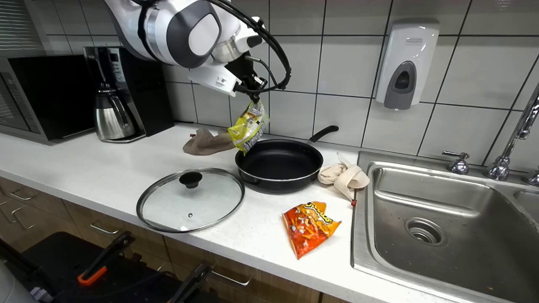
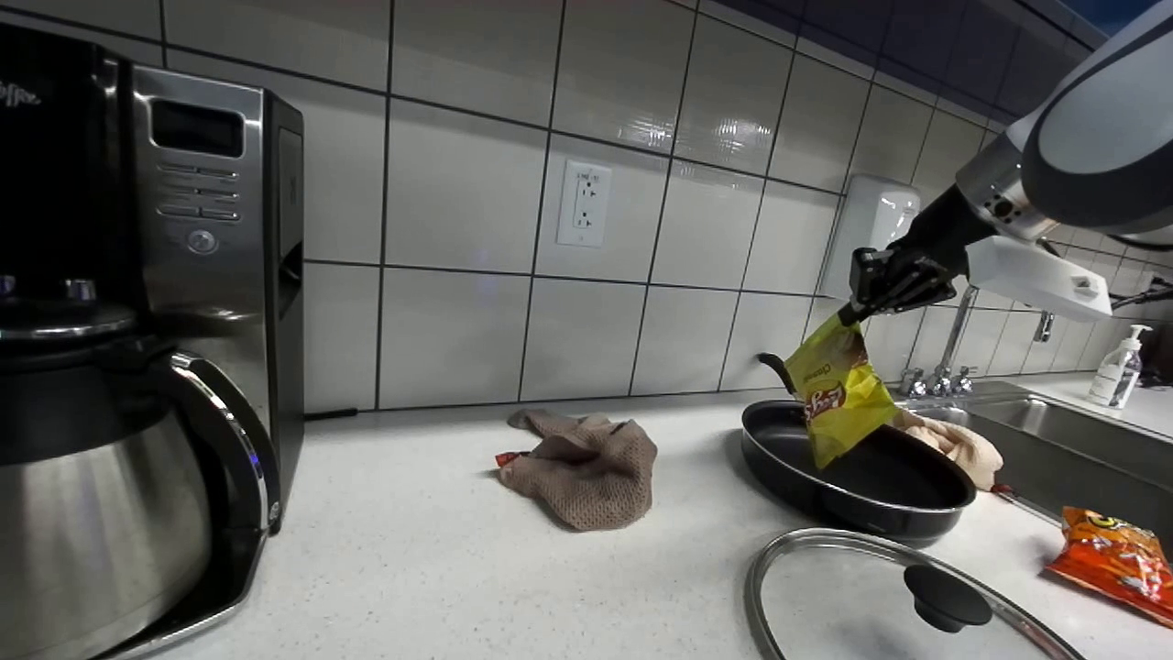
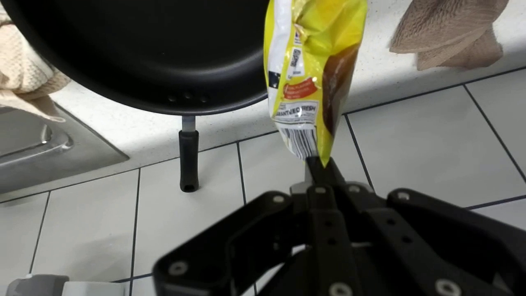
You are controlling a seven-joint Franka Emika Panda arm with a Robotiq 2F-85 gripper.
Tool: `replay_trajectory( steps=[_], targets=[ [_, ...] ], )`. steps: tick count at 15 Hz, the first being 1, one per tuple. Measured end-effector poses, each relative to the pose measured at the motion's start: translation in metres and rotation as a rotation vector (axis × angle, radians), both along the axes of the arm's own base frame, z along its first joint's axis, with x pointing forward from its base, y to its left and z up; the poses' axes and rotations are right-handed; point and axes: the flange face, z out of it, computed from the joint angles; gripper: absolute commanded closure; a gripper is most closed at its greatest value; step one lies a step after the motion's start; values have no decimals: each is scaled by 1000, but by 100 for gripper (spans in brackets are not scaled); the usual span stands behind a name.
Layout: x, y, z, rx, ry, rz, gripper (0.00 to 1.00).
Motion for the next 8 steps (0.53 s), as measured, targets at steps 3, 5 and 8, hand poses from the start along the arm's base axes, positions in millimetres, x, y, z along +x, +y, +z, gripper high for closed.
replay_trajectory(
  steps=[3, 5, 8],
  targets=[
    [4, -1, -14, 13, 25, -18, 100],
    [6, -2, -24, 25, 41, -32, 100],
    [14, -6, -42, 54, 67, -49, 100]
  ],
)
